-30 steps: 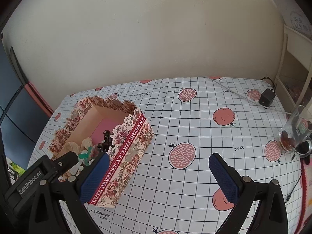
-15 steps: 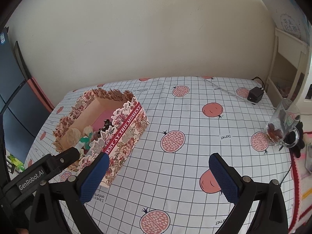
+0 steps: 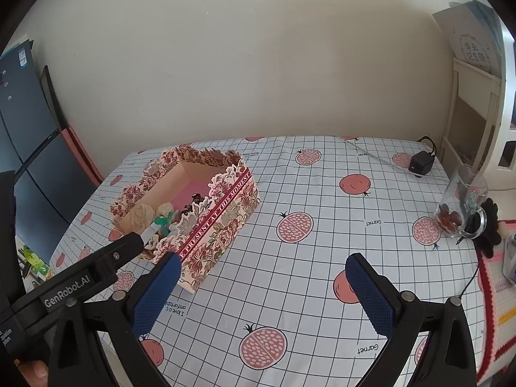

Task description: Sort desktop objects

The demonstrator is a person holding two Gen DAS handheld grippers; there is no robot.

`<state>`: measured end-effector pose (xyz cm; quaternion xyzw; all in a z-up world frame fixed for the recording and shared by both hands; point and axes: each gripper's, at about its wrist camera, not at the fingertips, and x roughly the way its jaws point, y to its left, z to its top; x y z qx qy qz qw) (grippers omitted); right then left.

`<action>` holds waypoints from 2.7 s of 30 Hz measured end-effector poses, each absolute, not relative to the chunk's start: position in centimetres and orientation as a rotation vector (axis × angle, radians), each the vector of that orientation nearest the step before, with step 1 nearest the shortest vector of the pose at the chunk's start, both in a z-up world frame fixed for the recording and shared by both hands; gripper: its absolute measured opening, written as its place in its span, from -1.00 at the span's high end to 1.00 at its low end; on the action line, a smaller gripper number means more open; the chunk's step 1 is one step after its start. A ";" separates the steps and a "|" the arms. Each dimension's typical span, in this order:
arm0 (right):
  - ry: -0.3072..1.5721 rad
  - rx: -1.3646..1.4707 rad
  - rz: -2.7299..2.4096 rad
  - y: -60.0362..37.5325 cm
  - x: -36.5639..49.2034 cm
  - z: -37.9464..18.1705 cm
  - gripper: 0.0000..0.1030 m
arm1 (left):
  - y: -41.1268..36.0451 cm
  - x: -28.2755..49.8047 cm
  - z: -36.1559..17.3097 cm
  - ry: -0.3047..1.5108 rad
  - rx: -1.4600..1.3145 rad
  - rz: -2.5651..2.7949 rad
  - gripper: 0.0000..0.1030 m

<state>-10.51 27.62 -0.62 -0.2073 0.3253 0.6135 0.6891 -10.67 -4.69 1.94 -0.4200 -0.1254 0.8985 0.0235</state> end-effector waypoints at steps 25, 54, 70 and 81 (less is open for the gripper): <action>0.653 -0.446 1.361 24.3 -11.2 0.4 -1.00 | -4.4 -7.9 1.5 -0.292 -1.315 2.757 -1.00; 0.602 -0.459 1.405 23.5 -12.8 0.7 -1.00 | -5.4 -6.6 1.7 -0.300 -1.282 2.851 -1.00; 0.606 -0.460 1.407 23.8 -12.9 0.6 -1.00 | -5.6 -6.4 1.7 -0.314 -1.287 2.868 -1.00; 0.610 -0.460 1.408 23.8 -12.9 0.6 -1.00 | -5.6 -6.5 1.7 -0.313 -1.292 2.876 -1.00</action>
